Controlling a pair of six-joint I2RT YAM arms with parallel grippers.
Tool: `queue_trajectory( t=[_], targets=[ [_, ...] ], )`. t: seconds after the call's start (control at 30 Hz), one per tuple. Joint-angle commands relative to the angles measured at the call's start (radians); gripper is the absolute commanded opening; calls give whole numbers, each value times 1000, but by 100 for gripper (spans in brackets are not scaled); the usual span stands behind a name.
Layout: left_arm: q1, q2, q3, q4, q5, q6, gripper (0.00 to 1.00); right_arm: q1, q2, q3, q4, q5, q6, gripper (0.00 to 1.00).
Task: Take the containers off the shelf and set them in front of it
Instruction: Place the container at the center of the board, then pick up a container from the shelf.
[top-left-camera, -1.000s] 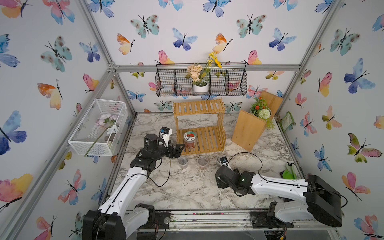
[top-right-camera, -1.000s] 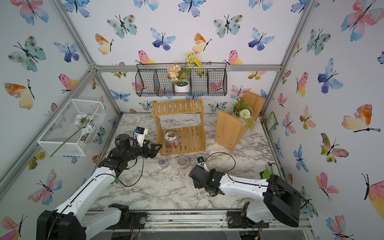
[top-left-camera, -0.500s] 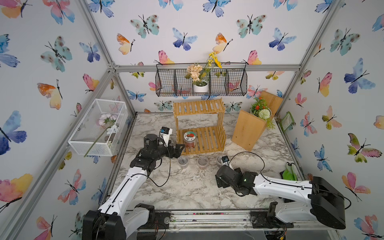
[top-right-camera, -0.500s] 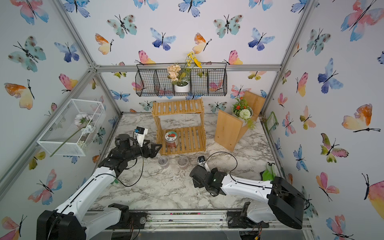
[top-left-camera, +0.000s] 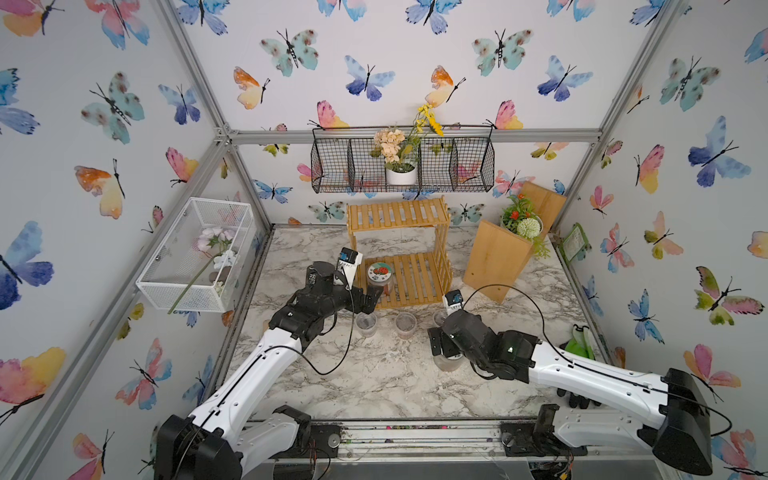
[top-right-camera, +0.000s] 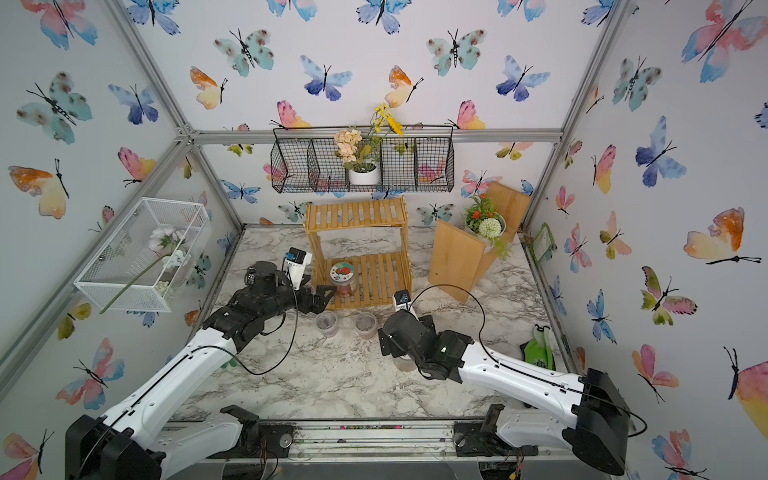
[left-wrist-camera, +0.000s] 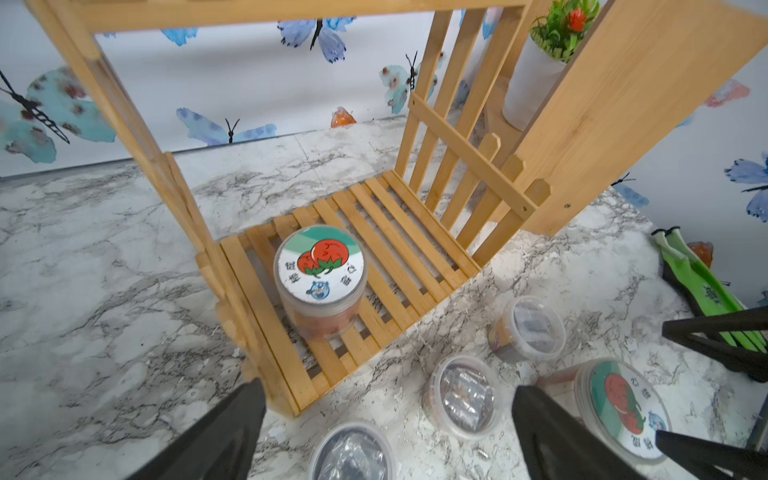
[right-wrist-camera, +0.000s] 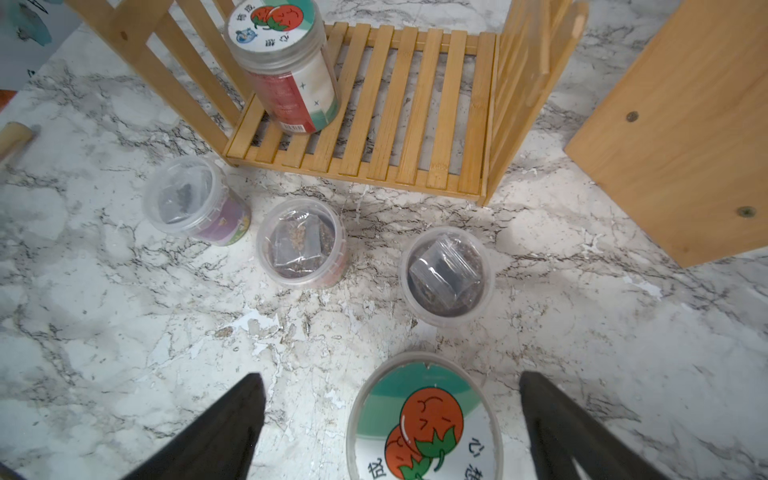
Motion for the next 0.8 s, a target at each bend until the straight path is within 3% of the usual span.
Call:
queue_trajectory(
  t=[0.0, 0.4, 0.77],
  targets=[
    [-85, 64, 85, -49, -175, -47, 99, -117, -21, 29, 5, -131, -62, 98],
    [-198, 305, 303, -139, -377, -193, 99, -424, 7, 143, 0, -561, -235, 98],
    [-255, 473, 416, -210, -585, -368, 100, -495, 36, 170, 25, -703, -234, 98]
  ],
)
